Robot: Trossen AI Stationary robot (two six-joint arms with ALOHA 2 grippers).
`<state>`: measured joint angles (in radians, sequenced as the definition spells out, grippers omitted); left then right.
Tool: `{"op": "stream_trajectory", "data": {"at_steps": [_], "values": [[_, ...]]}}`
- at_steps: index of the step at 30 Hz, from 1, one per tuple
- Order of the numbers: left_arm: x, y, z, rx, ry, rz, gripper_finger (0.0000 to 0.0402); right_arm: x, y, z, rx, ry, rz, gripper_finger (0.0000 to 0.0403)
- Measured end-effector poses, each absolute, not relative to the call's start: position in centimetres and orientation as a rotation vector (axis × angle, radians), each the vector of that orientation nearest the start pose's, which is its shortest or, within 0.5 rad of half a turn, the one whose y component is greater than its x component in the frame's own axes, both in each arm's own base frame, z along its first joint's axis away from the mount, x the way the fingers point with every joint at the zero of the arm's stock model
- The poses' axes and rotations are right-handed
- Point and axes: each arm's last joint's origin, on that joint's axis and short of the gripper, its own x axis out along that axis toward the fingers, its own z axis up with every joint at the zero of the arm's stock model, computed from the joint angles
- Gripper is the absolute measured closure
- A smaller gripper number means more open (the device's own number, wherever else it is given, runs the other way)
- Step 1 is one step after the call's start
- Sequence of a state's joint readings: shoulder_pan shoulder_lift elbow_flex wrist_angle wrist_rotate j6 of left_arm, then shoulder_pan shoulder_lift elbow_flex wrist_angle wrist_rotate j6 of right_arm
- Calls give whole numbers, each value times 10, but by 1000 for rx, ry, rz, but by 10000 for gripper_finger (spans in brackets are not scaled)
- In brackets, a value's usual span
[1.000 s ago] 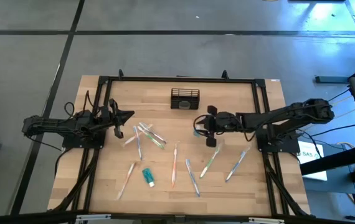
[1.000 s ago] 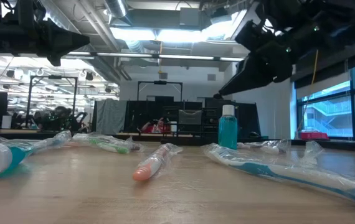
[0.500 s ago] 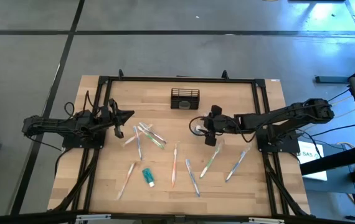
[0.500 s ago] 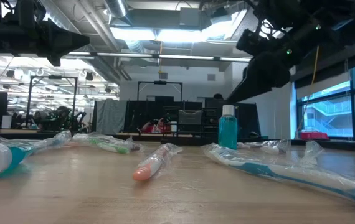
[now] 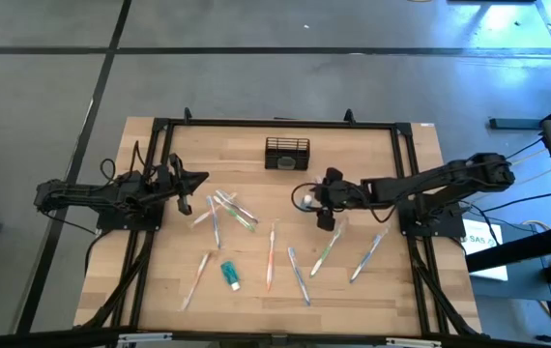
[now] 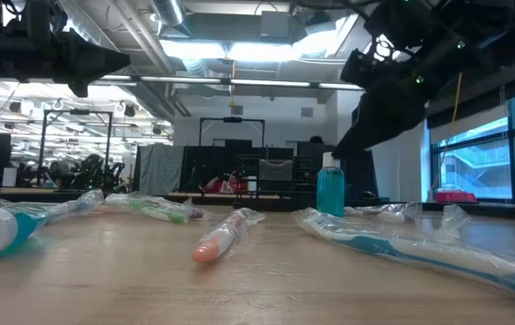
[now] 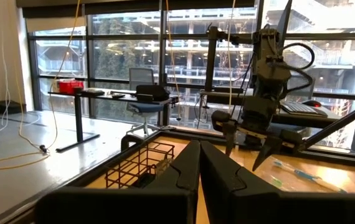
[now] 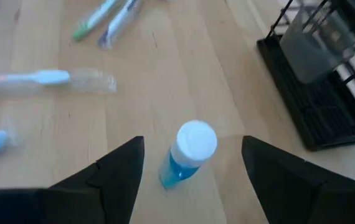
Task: Pick & Place toothbrushing station
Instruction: Put the top mouthwash into the middle section of the wire organizer
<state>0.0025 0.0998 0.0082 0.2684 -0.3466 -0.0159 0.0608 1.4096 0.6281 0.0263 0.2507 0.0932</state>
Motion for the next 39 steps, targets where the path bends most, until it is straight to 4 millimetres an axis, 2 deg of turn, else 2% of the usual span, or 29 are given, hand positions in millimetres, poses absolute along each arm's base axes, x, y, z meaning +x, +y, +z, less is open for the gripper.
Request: {"op": "stream_trajectory", "data": {"at_steps": [12, 39], "values": [[100, 10, 184, -43, -178, 347, 395, 269, 9, 166, -39, 713, -201, 139], [100, 10, 184, -43, -178, 348, 395, 268, 3, 165, 10, 724, -179, 311]]}}
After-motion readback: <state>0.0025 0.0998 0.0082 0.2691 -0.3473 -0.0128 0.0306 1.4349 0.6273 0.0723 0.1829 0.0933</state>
